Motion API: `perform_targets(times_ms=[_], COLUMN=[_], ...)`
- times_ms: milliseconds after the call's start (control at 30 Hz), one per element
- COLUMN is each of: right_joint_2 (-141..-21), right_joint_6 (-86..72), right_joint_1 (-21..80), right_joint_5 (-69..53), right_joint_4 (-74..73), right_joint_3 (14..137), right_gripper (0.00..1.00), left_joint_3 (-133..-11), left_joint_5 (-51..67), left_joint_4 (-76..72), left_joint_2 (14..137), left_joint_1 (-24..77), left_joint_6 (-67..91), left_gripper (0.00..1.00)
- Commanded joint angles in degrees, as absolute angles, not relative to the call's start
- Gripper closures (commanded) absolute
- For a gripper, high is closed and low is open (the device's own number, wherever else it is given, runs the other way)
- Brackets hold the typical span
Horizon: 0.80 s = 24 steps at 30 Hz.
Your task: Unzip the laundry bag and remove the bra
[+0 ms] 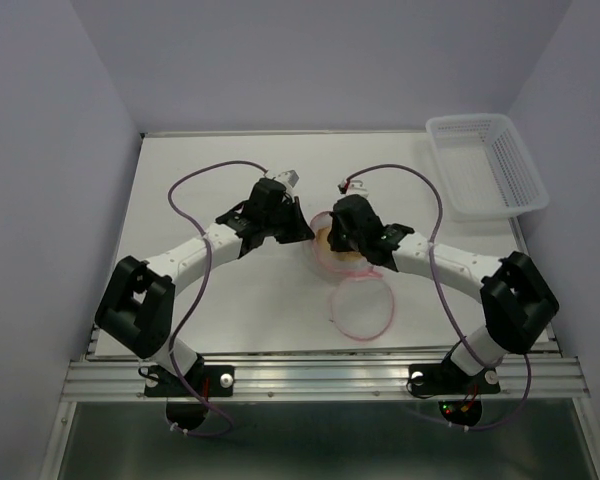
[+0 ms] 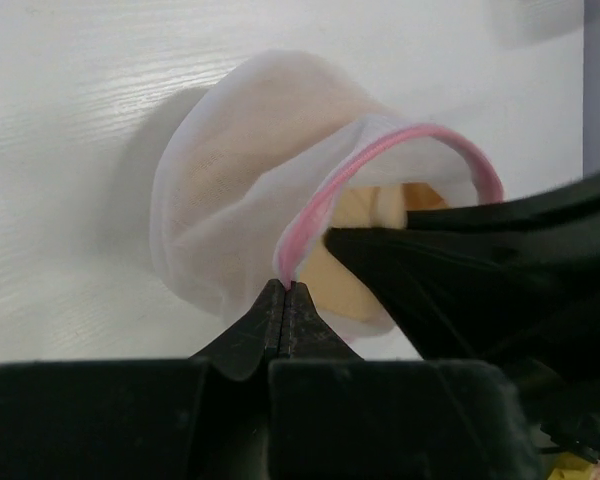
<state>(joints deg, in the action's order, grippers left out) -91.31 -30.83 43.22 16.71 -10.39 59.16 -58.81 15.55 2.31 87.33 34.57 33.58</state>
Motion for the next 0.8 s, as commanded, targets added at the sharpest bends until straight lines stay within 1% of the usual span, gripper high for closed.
perform_targets(times_ms=[0,67,200,267,300,367,400,533,767], right_joint_2=[-84.03,-81.31,-78.4,-77.96,-77.87,-77.26,-77.08,-76.2,-74.62], right_joint_6=[-23.74,-22.68,-20.57,-20.39,-20.3,-19.43,-18.03,-14.77,-15.03], right_joint_1=[43.59,43.59,43.59,42.11,42.1,40.0,39.47,36.66,30.42], right_joint_5=[8.46,5.38,-7.17,-11.93,-16.65,-21.77,-27.28,-35.58,-47.19], right_joint_4=[-2.99,-2.55,-4.65,-8.07,-8.61,-9.66,-9.84,-11.68,-12.04], right_joint_3=[60.29,60.2,61.78,64.49,65.03,66.18,66.44,66.53,66.62], right_gripper=[0.99,0.99,0.99,0.99,0.99,0.99,0.99,0.99,0.99], left_joint_3=[-58.45,-58.36,-58.45,-58.45,-58.45,-58.36,-58.45,-58.54,-58.1], left_joint_5=[14.59,14.41,13.62,13.45,13.62,13.71,13.71,14.67,15.56], left_joint_4=[0.44,0.44,0.44,0.44,0.44,0.44,0.44,0.44,0.53], left_joint_2=[88.42,88.94,89.56,90.17,90.35,90.79,90.88,91.05,92.28], left_joint_1=[34.89,34.89,34.72,34.02,33.75,32.53,32.17,29.89,26.46], left_joint_6=[33.84,34.19,34.98,35.42,35.85,36.3,36.47,36.83,38.05], left_gripper=[1.0,1.0,1.0,1.0,1.0,1.0,1.0,1.0,1.0])
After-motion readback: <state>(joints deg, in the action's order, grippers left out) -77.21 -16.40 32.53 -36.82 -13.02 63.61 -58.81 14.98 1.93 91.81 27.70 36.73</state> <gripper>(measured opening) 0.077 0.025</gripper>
